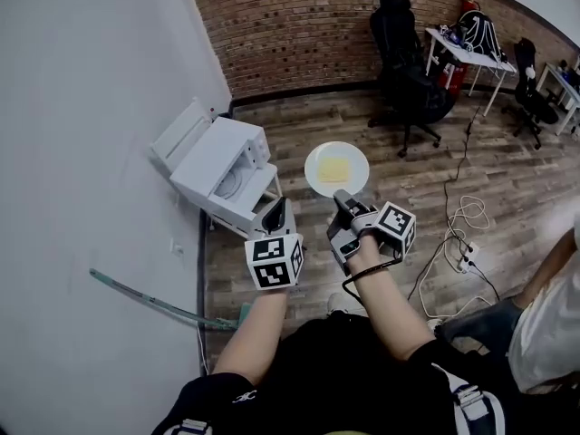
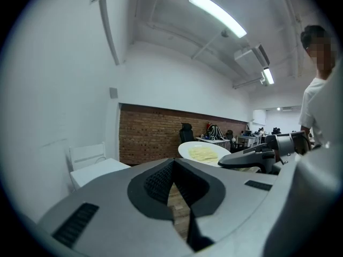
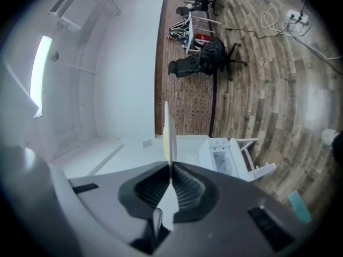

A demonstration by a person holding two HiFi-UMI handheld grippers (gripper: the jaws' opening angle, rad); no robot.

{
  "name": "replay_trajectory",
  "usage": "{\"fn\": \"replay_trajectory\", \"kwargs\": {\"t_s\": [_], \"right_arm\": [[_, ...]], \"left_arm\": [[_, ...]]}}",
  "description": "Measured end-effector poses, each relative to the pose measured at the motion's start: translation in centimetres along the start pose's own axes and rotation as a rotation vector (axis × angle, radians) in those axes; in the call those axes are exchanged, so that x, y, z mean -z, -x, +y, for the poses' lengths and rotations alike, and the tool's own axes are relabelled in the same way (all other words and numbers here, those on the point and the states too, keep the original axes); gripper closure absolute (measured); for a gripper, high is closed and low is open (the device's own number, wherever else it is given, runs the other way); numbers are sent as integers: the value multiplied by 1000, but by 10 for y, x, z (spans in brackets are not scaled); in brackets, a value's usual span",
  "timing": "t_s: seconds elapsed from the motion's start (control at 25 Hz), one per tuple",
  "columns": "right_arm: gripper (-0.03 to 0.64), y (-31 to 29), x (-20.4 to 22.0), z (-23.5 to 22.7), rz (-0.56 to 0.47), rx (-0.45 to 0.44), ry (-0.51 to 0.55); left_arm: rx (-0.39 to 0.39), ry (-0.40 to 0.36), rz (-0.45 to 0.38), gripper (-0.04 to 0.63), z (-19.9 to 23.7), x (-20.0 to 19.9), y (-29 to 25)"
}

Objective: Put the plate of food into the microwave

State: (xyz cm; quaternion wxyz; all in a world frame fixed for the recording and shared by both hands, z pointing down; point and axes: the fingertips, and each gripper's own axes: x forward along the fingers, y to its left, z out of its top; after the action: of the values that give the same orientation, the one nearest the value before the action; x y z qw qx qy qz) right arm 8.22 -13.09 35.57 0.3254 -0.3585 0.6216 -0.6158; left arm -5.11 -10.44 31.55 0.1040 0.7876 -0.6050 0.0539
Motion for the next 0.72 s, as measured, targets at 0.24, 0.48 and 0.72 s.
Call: {"fn": "replay_trajectory", "kwargs": {"t_s": [0.24, 0.48, 0.72], "right_arm": [[592, -58, -63, -1, 48, 6, -4], [592, -102, -105, -5, 106, 13, 9], [592, -134, -124, -15, 139, 25, 3]], "left_arm": [[-18, 19, 7, 597, -6, -22, -92], [-57, 26, 0, 597, -7, -32, -154], [-76, 37, 1, 597, 5, -33, -193]]}}
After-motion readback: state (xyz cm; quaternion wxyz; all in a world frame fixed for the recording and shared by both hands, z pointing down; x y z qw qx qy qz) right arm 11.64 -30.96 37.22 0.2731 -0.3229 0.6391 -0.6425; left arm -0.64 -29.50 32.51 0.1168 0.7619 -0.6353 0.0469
